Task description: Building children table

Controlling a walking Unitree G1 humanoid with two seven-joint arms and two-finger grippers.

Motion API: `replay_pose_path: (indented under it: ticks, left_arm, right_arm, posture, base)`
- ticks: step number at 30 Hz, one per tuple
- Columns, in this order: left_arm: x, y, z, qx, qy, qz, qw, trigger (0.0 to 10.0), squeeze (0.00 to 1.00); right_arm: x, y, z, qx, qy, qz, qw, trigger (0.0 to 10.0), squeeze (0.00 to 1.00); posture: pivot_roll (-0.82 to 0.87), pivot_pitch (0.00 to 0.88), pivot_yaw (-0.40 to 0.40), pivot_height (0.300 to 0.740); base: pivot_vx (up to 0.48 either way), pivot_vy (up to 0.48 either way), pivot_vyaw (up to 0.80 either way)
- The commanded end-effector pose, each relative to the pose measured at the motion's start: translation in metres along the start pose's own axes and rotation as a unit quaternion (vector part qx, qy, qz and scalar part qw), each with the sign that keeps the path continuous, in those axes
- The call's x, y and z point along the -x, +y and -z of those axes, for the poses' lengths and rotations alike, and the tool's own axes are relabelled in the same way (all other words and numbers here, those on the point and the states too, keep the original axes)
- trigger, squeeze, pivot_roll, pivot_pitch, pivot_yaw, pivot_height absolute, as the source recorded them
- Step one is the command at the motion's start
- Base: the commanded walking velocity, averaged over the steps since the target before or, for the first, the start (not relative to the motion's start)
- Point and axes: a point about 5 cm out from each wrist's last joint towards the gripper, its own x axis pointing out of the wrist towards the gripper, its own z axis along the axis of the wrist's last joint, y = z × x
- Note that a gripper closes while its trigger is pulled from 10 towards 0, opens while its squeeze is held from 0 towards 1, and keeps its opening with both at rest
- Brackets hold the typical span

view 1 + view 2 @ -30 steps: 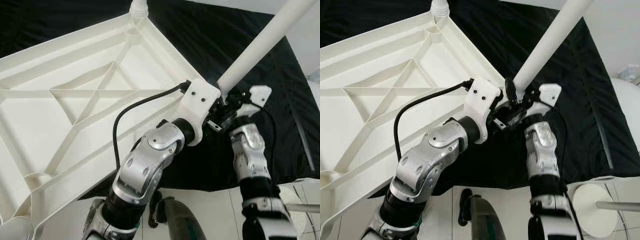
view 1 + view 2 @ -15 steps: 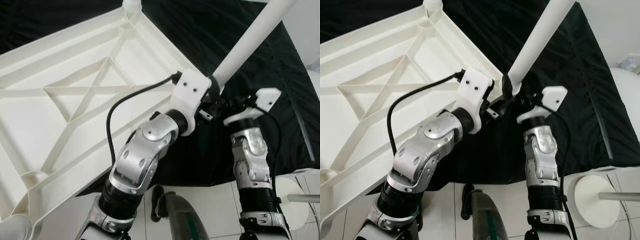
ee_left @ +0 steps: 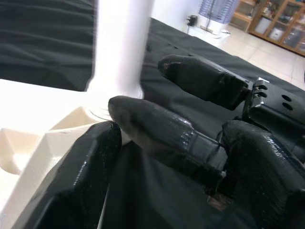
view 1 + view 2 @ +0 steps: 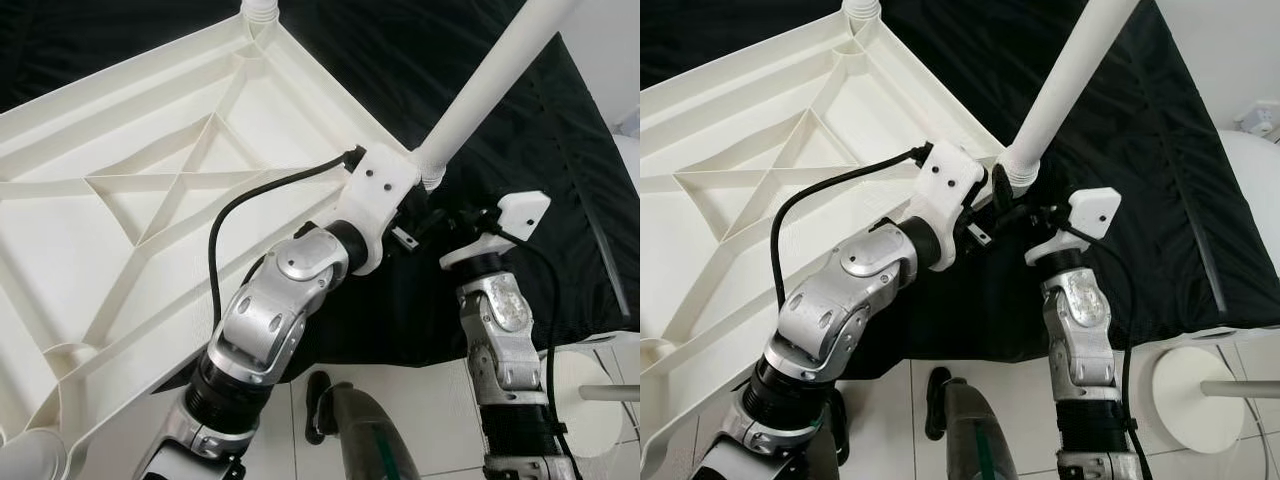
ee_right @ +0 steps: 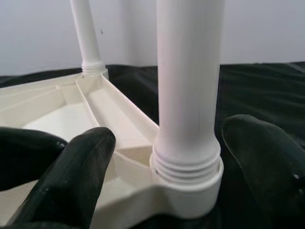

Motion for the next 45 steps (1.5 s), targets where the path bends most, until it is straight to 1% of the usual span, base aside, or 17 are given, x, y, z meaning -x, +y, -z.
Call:
replay_pose_path:
  ticks: [1, 3, 4, 7, 9, 10, 11, 16, 21, 22, 25, 27, 32, 34, 39, 41, 45]
  left_arm:
    - [0.006, 0.024, 0.000, -0.014, -0.003, -0.083, 0.996, 10.0, 0.00]
    - [0.007, 0.024, 0.001, -0.014, -0.003, -0.083, 0.996, 10.0, 0.00]
    - [0.008, 0.027, 0.003, -0.018, 0.001, -0.088, 0.996, 10.0, 0.00]
    - [0.012, 0.035, 0.008, -0.026, 0.011, -0.103, 0.994, 10.0, 0.00]
    - [0.015, 0.042, 0.009, -0.030, 0.014, -0.116, 0.993, 10.0, 0.00]
    - [0.015, 0.042, 0.009, -0.030, 0.014, -0.116, 0.993, 10.0, 0.00]
    - [0.017, 0.046, 0.006, -0.034, 0.011, -0.123, 0.992, 10.0, 0.00]
    - [0.022, 0.049, 0.004, -0.045, 0.008, -0.130, 0.991, 10.0, 0.00]
    - [0.025, 0.050, 0.004, -0.046, 0.008, -0.133, 0.990, 10.0, 0.00]
    - [0.028, 0.051, 0.004, -0.047, 0.008, -0.137, 0.989, 10.0, 0.00]
    - [0.029, 0.051, 0.004, -0.047, 0.008, -0.140, 0.989, 10.0, 0.00]
    - [0.031, 0.050, 0.004, -0.047, 0.007, -0.142, 0.989, 10.0, 0.00]
    - [0.032, 0.048, 0.004, -0.047, 0.007, -0.143, 0.989, 10.0, 0.00]
    - [0.033, 0.044, 0.005, -0.045, 0.007, -0.143, 0.989, 10.0, 0.00]
    - [0.033, 0.041, 0.005, -0.043, 0.006, -0.138, 0.989, 10.0, 0.00]
    - [0.034, 0.031, 0.008, -0.046, 0.011, -0.114, 0.992, 10.0, 0.00]
    - [0.035, 0.029, 0.009, -0.048, 0.014, -0.109, 0.993, 10.0, 0.00]
  right_arm:
    - [0.010, 0.004, 0.001, 0.005, 0.010, -0.013, 1.000, 10.0, 0.00]
    - [0.010, 0.004, 0.002, 0.005, 0.010, -0.013, 1.000, 10.0, 0.00]
    - [0.011, 0.008, 0.002, -0.003, 0.015, -0.021, 1.000, 10.0, 0.00]
    - [0.009, 0.014, 0.003, -0.033, 0.031, -0.062, 0.997, 10.0, 0.00]
    - [0.006, 0.016, 0.006, -0.051, 0.059, -0.138, 0.987, 10.0, 0.00]
    - [0.006, 0.016, 0.006, -0.051, 0.059, -0.138, 0.987, 10.0, 0.00]
    - [0.003, 0.011, 0.008, -0.061, 0.078, -0.178, 0.979, 10.0, 0.00]
    - [-0.008, -0.002, 0.009, -0.058, 0.085, -0.200, 0.974, 10.0, 0.00]
    - [-0.013, -0.006, 0.010, -0.061, 0.092, -0.216, 0.970, 10.0, 0.00]
    - [-0.018, -0.011, 0.013, -0.064, 0.104, -0.239, 0.963, 10.0, 0.00]
    - [-0.020, -0.012, 0.015, -0.068, 0.114, -0.259, 0.957, 10.0, 0.00]
    - [-0.023, -0.016, 0.019, -0.081, 0.136, -0.288, 0.944, 10.0, 0.00]
    - [-0.027, -0.021, 0.023, -0.086, 0.148, -0.299, 0.939, 10.0, 0.00]
    - [-0.033, -0.029, 0.026, -0.083, 0.161, -0.301, 0.936, 10.0, 0.00]
    - [-0.038, -0.035, 0.028, -0.078, 0.166, -0.299, 0.937, 10.0, 0.00]
    - [-0.048, -0.044, 0.028, -0.069, 0.171, -0.300, 0.936, 10.0, 0.00]
    - [-0.051, -0.047, 0.027, -0.067, 0.172, -0.301, 0.936, 10.0, 0.00]
  posture:
    - [0.04, 0.191, -0.087, 0.740]
    - [0.04, 0.181, -0.087, 0.740]
    - [0.03, 0.153, -0.085, 0.740]
    - [0.03, 0.144, -0.086, 0.740]
    - [0.04, 0.130, -0.096, 0.740]
    - [0.04, 0.130, -0.096, 0.740]
    - [0.05, 0.128, -0.106, 0.740]
    - [0.06, 0.127, -0.117, 0.740]
    - [0.07, 0.124, -0.130, 0.740]
    - [0.09, 0.121, -0.139, 0.740]
    - [0.09, 0.120, -0.143, 0.740]
    - [0.10, 0.121, -0.152, 0.740]
    - [0.11, 0.123, -0.158, 0.740]
    - [0.11, 0.128, -0.161, 0.740]
    - [0.11, 0.130, -0.162, 0.740]
    - [0.12, 0.137, -0.167, 0.740]
    - [0.12, 0.138, -0.168, 0.740]
  base:
    - [0.000, 0.000, 0.00]
    - [0.000, 0.000, 0.00]
    - [0.000, 0.000, 0.00]
    - [0.000, 0.000, 0.00]
    - [0.000, 0.000, 0.00]
    - [0.000, 0.000, 0.00]
    - [0.000, 0.000, 0.00]
    - [0.000, 0.000, 0.00]
    - [0.000, 0.000, 0.00]
    - [0.000, 0.000, 0.00]
    - [0.000, 0.000, 0.00]
    - [0.000, 0.000, 0.00]
    - [0.000, 0.000, 0.00]
    - [0.000, 0.000, 0.00]
    - [0.000, 0.000, 0.00]
    - [0.000, 0.000, 0.00]
    - [0.000, 0.000, 0.00]
